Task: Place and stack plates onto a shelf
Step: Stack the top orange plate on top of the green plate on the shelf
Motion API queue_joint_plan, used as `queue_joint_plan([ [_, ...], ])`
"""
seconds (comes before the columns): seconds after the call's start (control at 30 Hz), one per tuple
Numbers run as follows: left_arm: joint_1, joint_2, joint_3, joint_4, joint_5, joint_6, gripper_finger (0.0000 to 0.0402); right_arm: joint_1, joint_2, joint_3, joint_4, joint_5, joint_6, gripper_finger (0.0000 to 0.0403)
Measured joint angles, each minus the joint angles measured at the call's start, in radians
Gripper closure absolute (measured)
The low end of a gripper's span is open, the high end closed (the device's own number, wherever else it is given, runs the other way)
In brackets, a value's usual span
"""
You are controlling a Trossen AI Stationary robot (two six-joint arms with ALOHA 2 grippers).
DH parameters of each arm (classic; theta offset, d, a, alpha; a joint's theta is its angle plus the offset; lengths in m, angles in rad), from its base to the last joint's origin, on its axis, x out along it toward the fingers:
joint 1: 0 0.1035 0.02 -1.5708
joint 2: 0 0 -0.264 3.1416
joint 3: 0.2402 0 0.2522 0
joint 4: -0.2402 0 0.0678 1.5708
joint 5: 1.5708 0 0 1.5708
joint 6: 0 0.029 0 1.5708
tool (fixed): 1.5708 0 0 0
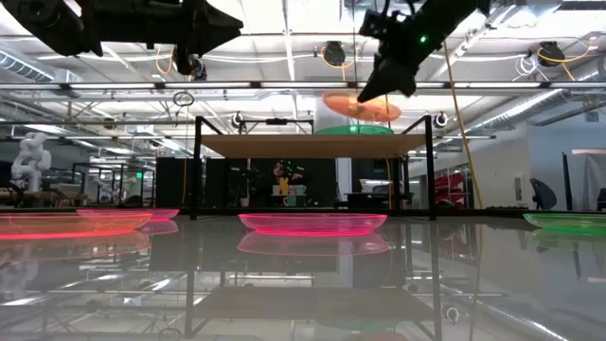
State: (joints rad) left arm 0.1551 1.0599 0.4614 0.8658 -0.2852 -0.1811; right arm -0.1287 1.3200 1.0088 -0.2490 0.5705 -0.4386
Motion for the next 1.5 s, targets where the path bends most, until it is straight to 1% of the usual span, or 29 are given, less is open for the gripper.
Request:
queue_joint_plan([
  [0.23,0.0,0.0,0.0,-0.003,0.0,0.002,0.032,-0.011,0.115,0.0,0.148,-0.002,-0.108,0.0403],
  [0.3,0.001,0.0,0.0,-0.003,0.0,0.002,0.032,-0.023,0.13,0.0,0.164,-0.03,-0.111,0.0403],
  [0.37,0.0,0.0,0.0,-0.004,0.0,0.002,0.032,-0.04,0.139,0.0,0.159,-0.081,-0.087,0.0403],
  [0.43,0.0,0.0,0.0,-0.005,0.0,0.002,0.032,-0.056,0.139,0.0,0.142,-0.104,-0.049,0.0403],
  [0.63,0.0,0.0,0.0,-0.009,0.0,0.002,0.032,-0.092,0.122,0.0,0.079,-0.104,0.006,0.0403],
  [0.83,0.001,0.0,0.0,-0.01,0.0,0.002,0.032,-0.114,0.097,0.0,-0.02,-0.104,0.055,0.0403],
  [1.2,0.0,0.0,0.0,-0.026,0.0,0.001,0.032,-0.11,0.058,-0.001,-0.006,-0.101,0.062,0.0402],
  [1.27,0.0,0.0,0.0,-0.027,0.0,0.001,0.032,-0.11,0.046,-0.001,-0.021,-0.101,0.061,0.0395],
  [1.33,0.0,0.0,0.0,-0.027,0.0,0.001,0.032,-0.11,0.036,-0.001,-0.021,-0.102,0.062,0.038],
  [1.5,0.0,0.0,0.0,-0.027,0.0,0.001,0.032,-0.11,0.024,-0.001,-0.033,-0.102,0.083,0.0319],
])
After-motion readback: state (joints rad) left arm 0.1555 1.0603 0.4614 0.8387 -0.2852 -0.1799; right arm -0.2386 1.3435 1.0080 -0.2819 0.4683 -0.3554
